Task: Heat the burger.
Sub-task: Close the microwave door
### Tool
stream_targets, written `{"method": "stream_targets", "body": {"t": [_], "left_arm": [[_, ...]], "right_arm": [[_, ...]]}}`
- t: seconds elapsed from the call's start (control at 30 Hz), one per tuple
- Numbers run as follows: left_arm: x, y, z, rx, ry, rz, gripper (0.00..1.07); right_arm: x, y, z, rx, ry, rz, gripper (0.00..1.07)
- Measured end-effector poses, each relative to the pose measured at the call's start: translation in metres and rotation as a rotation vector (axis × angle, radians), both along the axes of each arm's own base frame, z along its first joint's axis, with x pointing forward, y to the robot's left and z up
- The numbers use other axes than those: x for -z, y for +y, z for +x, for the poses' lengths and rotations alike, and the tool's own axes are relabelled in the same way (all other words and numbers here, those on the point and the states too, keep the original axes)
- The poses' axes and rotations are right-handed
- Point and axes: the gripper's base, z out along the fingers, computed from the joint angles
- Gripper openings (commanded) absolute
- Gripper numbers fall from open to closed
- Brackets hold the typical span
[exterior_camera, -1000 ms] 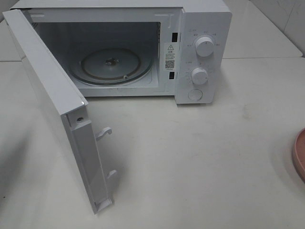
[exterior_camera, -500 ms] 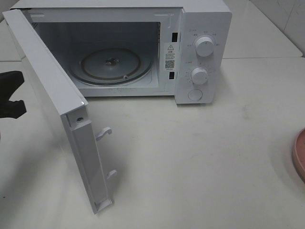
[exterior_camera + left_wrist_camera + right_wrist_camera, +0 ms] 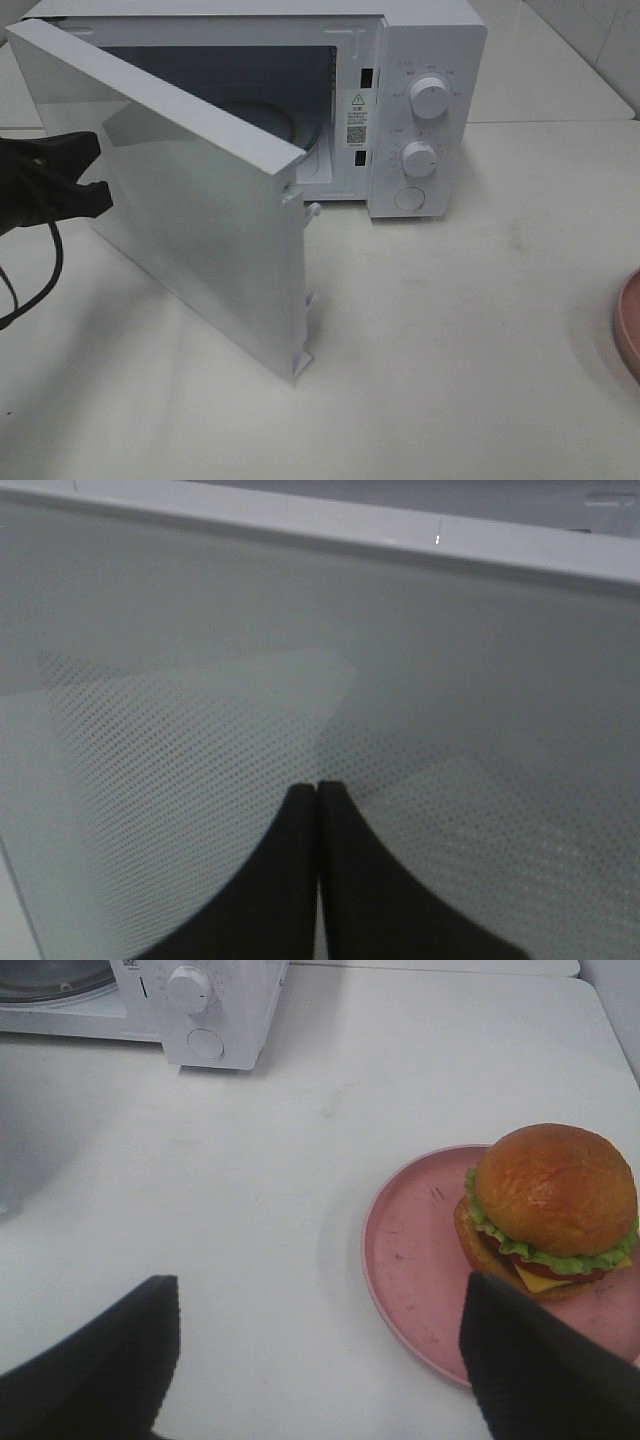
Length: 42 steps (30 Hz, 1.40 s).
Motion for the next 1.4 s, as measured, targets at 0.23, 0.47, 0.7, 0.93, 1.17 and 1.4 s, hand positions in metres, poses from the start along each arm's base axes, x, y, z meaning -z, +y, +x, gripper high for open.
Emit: {"method": "stream_targets", "body": {"t": [0.23, 0.47, 0.7, 0.93, 1.17, 1.4], "left_arm": [[0.004, -0.023, 0.013, -0.014, 0.054, -0.001, 0.0], [0.005, -0.048, 0.031, -0.071, 0.062, 0.01, 0.0], [0.005, -0.069, 0.045, -0.081, 0.085, -0.013, 0.0], [0.006, -0.094, 0.06, -0.058, 0.1, -0.023, 0.0], [0.009, -0.115, 0.072, -0.029, 0.154, -0.008, 0.0], [0.014, -0.131, 0.085, -0.012, 0.193, 0.029, 0.0]], "right_arm": [[0.0, 0.0, 0.0, 0.0, 0.0, 0.0, 0.76], [0.0, 0.0, 0.0, 0.0, 0.0, 0.0, 0.76], [0.0, 0.0, 0.0, 0.0, 0.0, 0.0, 0.76], [0.0, 0.0, 0.0, 0.0, 0.0, 0.0, 0.76], [0.0, 0.0, 0.0, 0.0, 0.0, 0.0, 0.76], [0.0, 0.0, 0.0, 0.0, 0.0, 0.0, 0.76]]}}
